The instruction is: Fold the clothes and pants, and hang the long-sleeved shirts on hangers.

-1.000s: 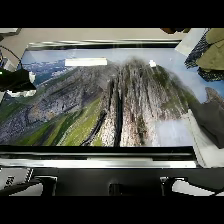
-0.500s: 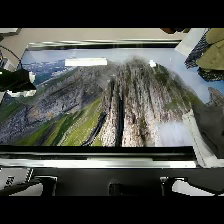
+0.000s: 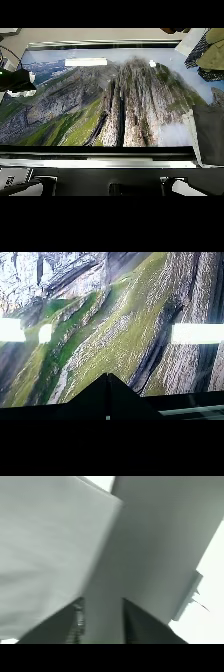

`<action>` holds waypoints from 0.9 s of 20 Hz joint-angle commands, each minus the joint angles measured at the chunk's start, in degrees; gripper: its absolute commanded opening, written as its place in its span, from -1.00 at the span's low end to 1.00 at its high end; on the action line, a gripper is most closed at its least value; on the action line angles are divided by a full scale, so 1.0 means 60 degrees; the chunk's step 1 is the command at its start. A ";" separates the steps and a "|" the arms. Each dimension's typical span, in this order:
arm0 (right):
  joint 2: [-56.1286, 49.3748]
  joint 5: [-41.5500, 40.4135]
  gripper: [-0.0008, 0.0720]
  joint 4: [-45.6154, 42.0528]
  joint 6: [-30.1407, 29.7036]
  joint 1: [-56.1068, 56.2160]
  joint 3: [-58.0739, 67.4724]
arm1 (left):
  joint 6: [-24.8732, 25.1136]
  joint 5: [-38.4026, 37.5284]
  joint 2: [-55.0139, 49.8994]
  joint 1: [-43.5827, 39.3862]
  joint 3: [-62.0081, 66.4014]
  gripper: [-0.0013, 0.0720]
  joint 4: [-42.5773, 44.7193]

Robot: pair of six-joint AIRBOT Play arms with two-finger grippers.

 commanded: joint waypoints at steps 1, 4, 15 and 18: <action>0.0772 0.2244 -0.49 0.3289 -0.1078 0.0011 0.0361 | 0.0004 0.0095 -0.0007 -0.0004 -0.0211 -0.91 0.0015; 0.1461 0.3960 -0.68 0.6317 -0.2769 0.0976 0.0382 | 0.0007 0.0514 0.0131 -0.0026 -0.0845 -0.91 0.0015; 0.2113 0.4444 -0.88 0.5949 -0.3228 0.8145 0.0382 | 0.0149 0.2113 0.2546 -0.1042 -0.4503 -0.91 0.0525; 0.2113 0.4113 -0.88 0.5818 -0.3217 0.8287 0.0382 | 0.0113 0.2058 0.2532 -0.1086 -0.4510 -0.91 0.0514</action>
